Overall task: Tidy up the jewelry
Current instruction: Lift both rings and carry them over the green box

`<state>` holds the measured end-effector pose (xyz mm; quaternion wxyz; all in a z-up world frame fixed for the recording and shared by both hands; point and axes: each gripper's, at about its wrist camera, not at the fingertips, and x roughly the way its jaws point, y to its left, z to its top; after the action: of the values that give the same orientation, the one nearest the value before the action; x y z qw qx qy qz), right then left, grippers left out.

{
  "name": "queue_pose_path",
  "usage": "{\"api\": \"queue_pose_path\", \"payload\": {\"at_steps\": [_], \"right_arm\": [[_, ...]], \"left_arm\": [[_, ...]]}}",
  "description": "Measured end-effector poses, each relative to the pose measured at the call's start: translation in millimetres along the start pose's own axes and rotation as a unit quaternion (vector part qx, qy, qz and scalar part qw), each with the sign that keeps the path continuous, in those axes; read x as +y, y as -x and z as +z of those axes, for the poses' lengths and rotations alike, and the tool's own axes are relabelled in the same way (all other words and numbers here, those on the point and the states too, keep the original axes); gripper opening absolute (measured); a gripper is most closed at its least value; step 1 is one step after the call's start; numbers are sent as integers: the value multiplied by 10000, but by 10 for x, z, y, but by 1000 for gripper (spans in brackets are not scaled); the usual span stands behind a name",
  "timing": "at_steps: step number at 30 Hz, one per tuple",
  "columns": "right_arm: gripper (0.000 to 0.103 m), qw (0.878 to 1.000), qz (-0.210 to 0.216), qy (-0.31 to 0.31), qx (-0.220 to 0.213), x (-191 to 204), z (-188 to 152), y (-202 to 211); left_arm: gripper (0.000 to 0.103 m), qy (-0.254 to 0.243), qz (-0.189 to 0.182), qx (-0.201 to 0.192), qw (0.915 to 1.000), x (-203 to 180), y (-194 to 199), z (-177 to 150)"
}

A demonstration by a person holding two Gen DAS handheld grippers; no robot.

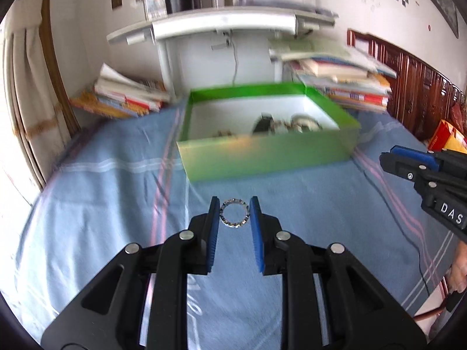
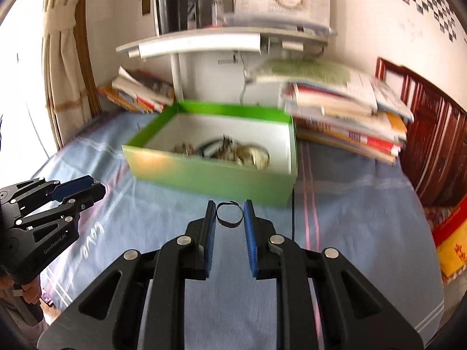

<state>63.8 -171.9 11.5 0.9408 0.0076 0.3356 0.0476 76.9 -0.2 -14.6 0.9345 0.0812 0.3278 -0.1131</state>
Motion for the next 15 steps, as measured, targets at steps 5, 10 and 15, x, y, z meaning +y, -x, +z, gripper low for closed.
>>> {"api": "queue_pose_path", "payload": {"at_steps": [5, 10, 15], "right_arm": [[20, 9998, 113, 39, -189, -61, 467, -149], [20, 9999, 101, -86, 39, -142, 801, -810], [20, 9983, -88, -168, 543, -156, 816, -1419]], "left_arm": [[21, -139, 34, -293, 9995, 38, -13, 393], [21, 18, -76, -193, 9998, 135, -531, 998], [21, 314, -98, 481, 9983, 207, -1304, 1192]]}}
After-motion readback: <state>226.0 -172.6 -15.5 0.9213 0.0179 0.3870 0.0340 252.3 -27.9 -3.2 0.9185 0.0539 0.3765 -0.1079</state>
